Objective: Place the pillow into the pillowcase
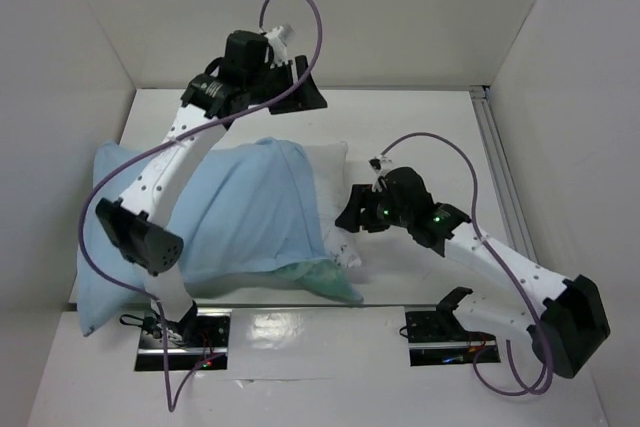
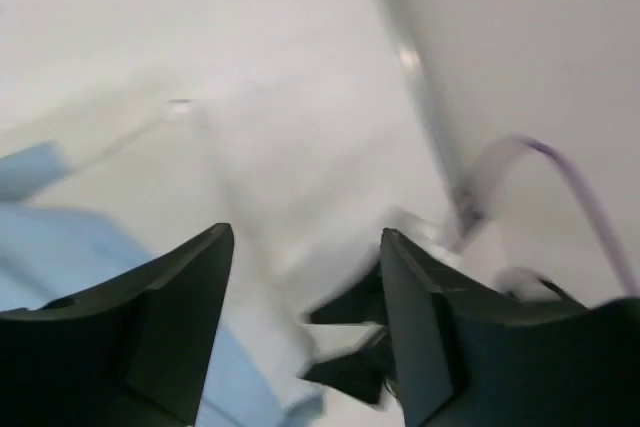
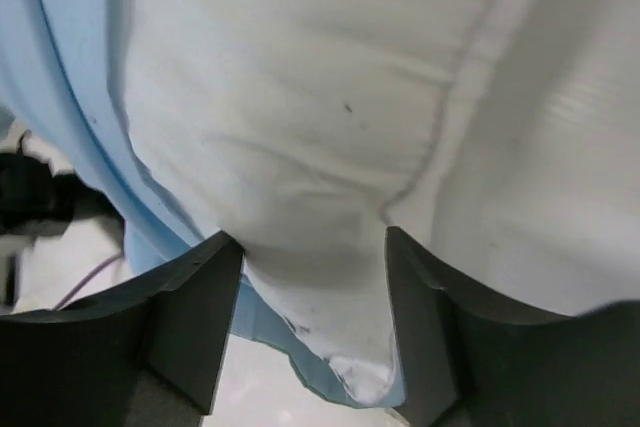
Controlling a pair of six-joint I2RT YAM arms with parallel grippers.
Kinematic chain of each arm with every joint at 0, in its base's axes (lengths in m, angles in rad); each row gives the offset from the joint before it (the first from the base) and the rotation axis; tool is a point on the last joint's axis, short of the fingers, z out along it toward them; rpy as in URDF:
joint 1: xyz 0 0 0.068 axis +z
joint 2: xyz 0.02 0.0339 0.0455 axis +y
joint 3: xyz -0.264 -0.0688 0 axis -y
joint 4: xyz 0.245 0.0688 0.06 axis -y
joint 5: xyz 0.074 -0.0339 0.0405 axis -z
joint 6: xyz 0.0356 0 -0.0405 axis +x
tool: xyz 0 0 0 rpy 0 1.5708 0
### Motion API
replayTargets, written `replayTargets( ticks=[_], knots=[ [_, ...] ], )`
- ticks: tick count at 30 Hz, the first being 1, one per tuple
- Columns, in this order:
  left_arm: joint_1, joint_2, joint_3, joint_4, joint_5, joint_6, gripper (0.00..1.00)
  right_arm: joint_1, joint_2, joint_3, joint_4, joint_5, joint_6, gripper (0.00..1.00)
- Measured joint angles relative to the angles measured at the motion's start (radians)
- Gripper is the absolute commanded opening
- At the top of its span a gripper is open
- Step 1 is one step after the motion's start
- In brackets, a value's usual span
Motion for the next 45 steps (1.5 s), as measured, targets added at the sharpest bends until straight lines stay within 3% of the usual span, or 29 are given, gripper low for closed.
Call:
replayTargets(
  ticks=[5, 12, 18, 20, 21, 23, 24, 28, 37, 42, 45],
  knots=[
    [0.008, 0.229, 0.193, -0.185, -0.319, 0.05, 0.79, -0.02, -0.148, 0.041, -0.132, 0.217, -0.006, 0.77],
    [0.0, 0.43, 0.259, -0.35, -0.504, 0.077, 0.77, -0.159, -0.05, 0.089, -0.103, 0.182, 0.012, 0.78],
    [0.0, 0.484, 0.259, -0.393, -0.54, 0.097, 0.11, -0.197, 0.116, 0.018, 0.095, -0.013, 0.108, 0.78],
    [0.001, 0.477, 0.254, -0.391, -0.537, 0.095, 0.03, -0.198, 0.203, 0.018, 0.185, -0.071, 0.136, 0.77],
    [0.001, 0.472, 0.252, -0.389, -0.533, 0.098, 0.0, -0.194, 0.245, 0.018, 0.224, -0.101, 0.149, 0.6],
    [0.001, 0.461, 0.25, -0.389, -0.521, 0.098, 0.0, -0.189, 0.323, 0.024, 0.296, -0.156, 0.165, 0.16],
    [0.002, 0.452, 0.249, -0.391, -0.514, 0.098, 0.0, -0.183, 0.361, 0.032, 0.331, -0.183, 0.178, 0.0],
    [0.01, 0.408, 0.249, -0.397, -0.494, 0.099, 0.0, -0.162, 0.417, 0.046, 0.399, -0.212, 0.214, 0.0],
    [0.096, 0.292, 0.249, -0.408, -0.344, 0.102, 0.0, -0.148, 0.342, -0.037, 0.434, -0.169, 0.214, 0.0],
    [0.086, 0.277, 0.234, -0.357, -0.182, 0.112, 0.0, -0.135, 0.291, -0.029, 0.389, -0.154, 0.185, 0.0],
    [0.035, 0.278, 0.223, -0.287, -0.085, 0.094, 0.0, -0.13, 0.287, 0.065, 0.288, -0.148, 0.143, 0.0]
  ],
)
